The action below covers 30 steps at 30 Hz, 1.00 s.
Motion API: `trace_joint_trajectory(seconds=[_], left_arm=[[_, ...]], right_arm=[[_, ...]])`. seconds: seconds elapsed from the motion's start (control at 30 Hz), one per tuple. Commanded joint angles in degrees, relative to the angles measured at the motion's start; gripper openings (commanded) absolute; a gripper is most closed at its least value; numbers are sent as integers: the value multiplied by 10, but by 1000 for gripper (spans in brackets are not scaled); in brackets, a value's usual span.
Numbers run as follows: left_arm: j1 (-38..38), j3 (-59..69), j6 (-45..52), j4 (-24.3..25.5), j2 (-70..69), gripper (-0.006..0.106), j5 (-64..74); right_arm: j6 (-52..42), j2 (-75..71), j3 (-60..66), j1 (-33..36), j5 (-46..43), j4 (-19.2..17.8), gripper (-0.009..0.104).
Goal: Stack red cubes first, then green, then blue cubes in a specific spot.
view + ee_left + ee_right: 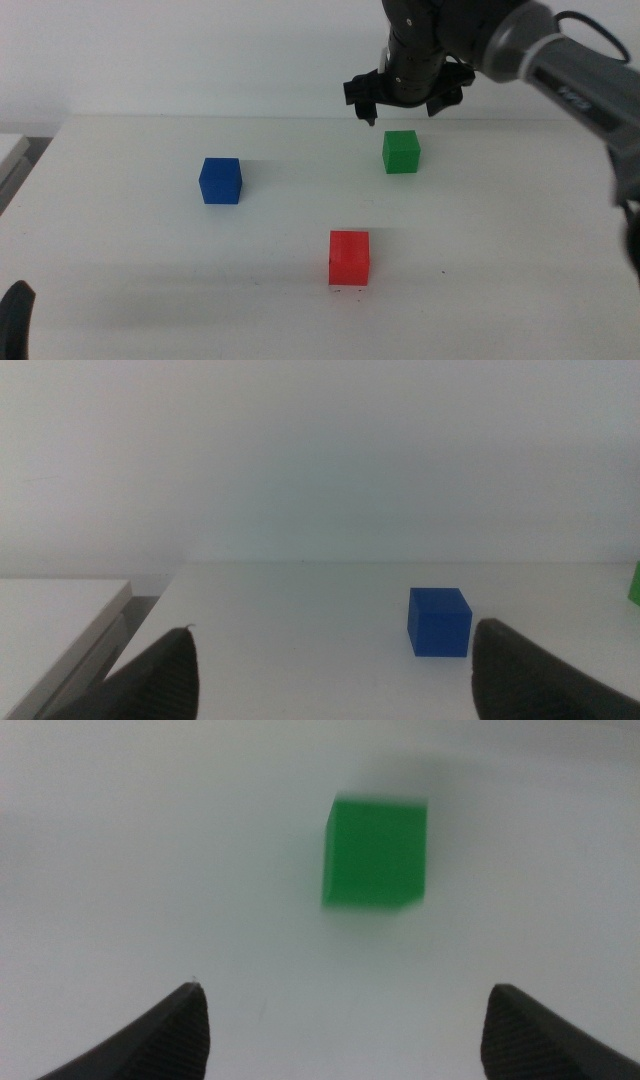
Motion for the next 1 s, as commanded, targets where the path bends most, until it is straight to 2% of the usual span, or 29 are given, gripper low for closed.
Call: trace_joint_trajectory(seconds=[0.0,0.17,0.23,0.5,0.97], left_arm=[[2,0,-5,-3,-2,94,-8],[2,0,-5,-3,-2,94,-8],[2,0,-5,-3,-2,94,-8],[2,0,-5,-3,-2,94,-8],[2,0,-5,-3,-2,94,-8]], right_arm=[[-38,48,-60,-22,3,-2,93],[-85,122,-124,-53,-3,5,93],[-85,135,-126,-63,-25,15,93],[-85,161,-126,-67,-89,11,93],[-79,206,-126,-75,-109,16,90]])
